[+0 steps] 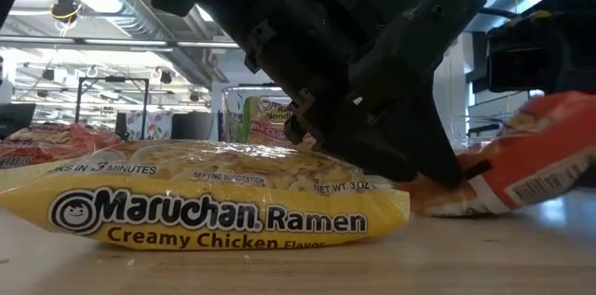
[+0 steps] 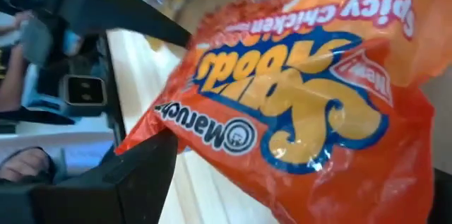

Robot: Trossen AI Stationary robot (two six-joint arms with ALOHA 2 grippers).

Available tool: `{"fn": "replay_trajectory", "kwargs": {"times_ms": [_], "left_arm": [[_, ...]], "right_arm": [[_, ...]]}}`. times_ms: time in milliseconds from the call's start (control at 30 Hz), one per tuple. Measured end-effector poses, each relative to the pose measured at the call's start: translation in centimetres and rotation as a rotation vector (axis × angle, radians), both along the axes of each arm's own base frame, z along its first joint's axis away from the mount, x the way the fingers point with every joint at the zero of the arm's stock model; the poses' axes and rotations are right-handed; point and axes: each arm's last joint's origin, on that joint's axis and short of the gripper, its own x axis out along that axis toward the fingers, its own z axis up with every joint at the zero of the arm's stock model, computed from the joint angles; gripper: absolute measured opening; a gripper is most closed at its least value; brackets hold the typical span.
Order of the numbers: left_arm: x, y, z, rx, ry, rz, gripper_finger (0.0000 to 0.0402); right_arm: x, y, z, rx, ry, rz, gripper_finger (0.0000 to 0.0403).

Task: Sort Maruchan noodles
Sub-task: Put the orange noodle pack into the top right transparent bin

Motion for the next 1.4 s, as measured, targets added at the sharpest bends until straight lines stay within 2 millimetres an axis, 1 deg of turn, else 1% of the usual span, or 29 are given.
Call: {"fn": "replay_trajectory", "kwargs": {"times_ms": [133, 233, 333, 433, 500, 667, 833, 1000, 1100, 1233, 1333, 1400], "left_arm": [[0.1, -0.2, 0.1, -0.021, -0.009, -0.019, 0.019], [0.2, -0.3, 0.2, -0.039, -0.019, -0.05, 0.019], [0.3, -0.4, 0.4, -0.055, -0.033, -0.067, 0.019], [0.3, -0.6, 0.4, -0.072, -0.041, -0.084, 0.019], [0.3, -0.6, 0.4, -0.079, -0.034, -0.094, 0.019], [0.1, -0.4, 0.2, -0.087, -0.01, -0.053, 0.019], [0.2, 0.1, 0.0, -0.1, -0.001, -0.003, 0.019], [0.4, 0.3, 0.2, -0.111, -0.018, 0.005, 0.019], [0.4, 0.2, 0.2, -0.115, -0.024, 0.0, 0.019], [0.4, 0.1, 0.2, -0.12, -0.026, 0.006, 0.019], [0.4, 0.1, 0.3, -0.125, -0.031, 0.007, 0.019], [0.4, 0.1, 0.3, -0.134, -0.028, -0.004, 0.019]], "right_arm": [[0.5, -0.1, 0.5, 0.034, -0.048, -0.014, 0.0319], [0.8, -0.6, 0.6, 0.098, -0.034, 0.015, 0.0319], [1.1, -1.6, 0.4, 0.148, 0.019, 0.074, 0.0319], [1.5, -2.6, 0.4, 0.151, 0.02, 0.072, 0.0319], [1.6, -3.1, 0.4, 0.179, 0.037, 0.104, 0.0319], [0.7, -3.3, 0.5, 0.258, 0.157, 0.203, 0.0319], [-0.7, -3.6, 1.0, 0.278, 0.26, 0.2, 0.0319], [-1.0, -2.9, 2.6, 0.27, 0.165, 0.122, 0.0319], [-1.4, -2.0, 2.7, 0.254, 0.162, 0.104, 0.0319], [-1.8, -1.2, 2.5, 0.189, 0.144, 0.013, 0.0319], [-1.8, -1.0, 2.4, 0.132, 0.11, -0.047, 0.0319], [-1.8, -1.2, 2.3, 0.068, 0.079, -0.073, 0.0319]]}}
